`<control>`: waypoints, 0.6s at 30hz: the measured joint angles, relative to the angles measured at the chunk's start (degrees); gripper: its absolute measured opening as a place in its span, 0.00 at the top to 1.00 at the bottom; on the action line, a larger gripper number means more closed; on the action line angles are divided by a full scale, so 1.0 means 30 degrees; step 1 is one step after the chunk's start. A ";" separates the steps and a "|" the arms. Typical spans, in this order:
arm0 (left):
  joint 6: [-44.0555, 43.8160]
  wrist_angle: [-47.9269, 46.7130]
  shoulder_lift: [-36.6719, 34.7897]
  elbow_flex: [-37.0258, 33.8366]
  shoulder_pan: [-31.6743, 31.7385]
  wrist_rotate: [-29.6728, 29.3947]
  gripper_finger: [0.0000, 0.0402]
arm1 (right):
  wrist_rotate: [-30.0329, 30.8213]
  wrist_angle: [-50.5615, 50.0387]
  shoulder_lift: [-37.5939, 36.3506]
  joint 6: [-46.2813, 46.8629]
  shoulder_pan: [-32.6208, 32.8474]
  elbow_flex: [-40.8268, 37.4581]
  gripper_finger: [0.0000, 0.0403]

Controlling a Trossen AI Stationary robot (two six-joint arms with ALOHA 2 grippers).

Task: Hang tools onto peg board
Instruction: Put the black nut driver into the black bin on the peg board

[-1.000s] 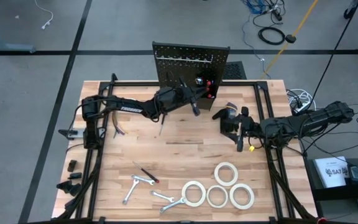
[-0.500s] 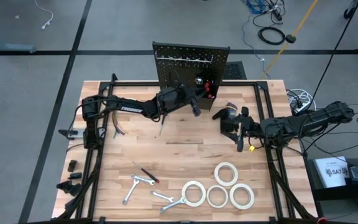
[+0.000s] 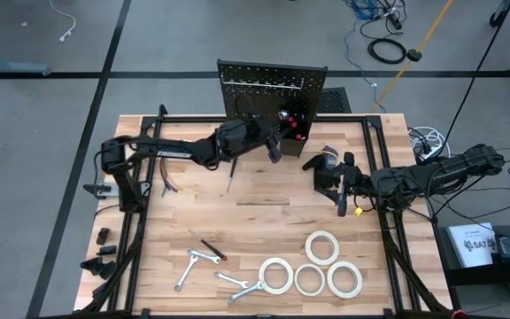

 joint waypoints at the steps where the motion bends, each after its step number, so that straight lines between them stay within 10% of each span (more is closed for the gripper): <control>1: 0.0086 -0.0538 -0.0313 -0.0007 -0.0138 0.0006 0.63 | -0.0005 -0.0009 0.0000 0.0000 0.0000 0.0000 0.40; 18: -0.1210 -1.4346 -0.6034 -0.0048 -0.4102 0.1412 0.63 | -0.0012 0.1202 0.0472 0.0149 0.0000 0.0000 0.40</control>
